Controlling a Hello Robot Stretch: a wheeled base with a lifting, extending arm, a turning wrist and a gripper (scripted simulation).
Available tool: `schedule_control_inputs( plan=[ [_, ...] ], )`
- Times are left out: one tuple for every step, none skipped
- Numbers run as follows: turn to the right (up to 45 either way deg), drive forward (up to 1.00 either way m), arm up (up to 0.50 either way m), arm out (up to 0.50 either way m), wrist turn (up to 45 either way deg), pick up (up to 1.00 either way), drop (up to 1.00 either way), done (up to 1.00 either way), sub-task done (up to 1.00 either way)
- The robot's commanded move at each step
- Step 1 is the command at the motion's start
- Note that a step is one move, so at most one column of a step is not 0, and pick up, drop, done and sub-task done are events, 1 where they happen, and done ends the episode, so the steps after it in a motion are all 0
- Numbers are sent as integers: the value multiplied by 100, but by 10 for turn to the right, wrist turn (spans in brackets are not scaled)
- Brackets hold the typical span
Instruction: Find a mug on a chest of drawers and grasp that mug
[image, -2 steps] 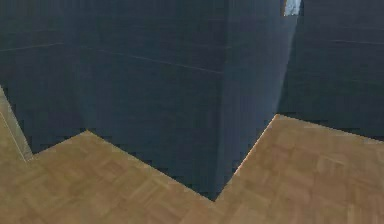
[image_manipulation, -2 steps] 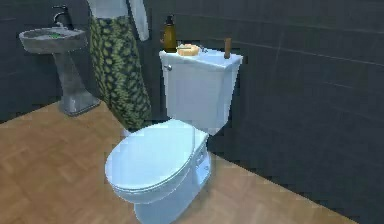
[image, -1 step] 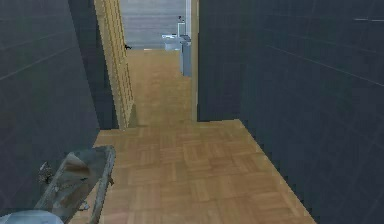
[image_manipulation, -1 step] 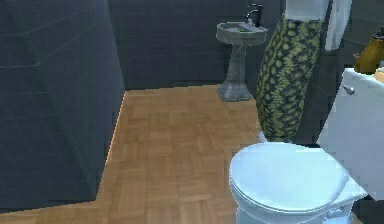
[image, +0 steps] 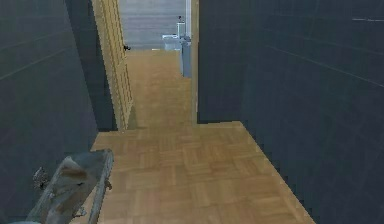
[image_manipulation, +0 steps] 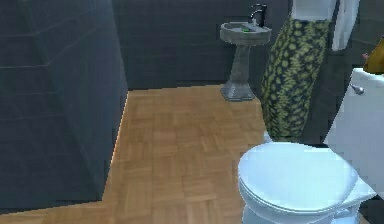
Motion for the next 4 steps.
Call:
schedule_control_inputs(
  plan=[
    [-90, 0, 0, 0, 0, 0, 0, 0, 0],
    [0, 100, 0, 0, 0, 0, 0, 0, 0],
    [0, 100, 0, 0, 0, 0, 0, 0, 0],
    [-30, 0, 0, 0, 0, 0, 0, 0, 0]
  ],
)
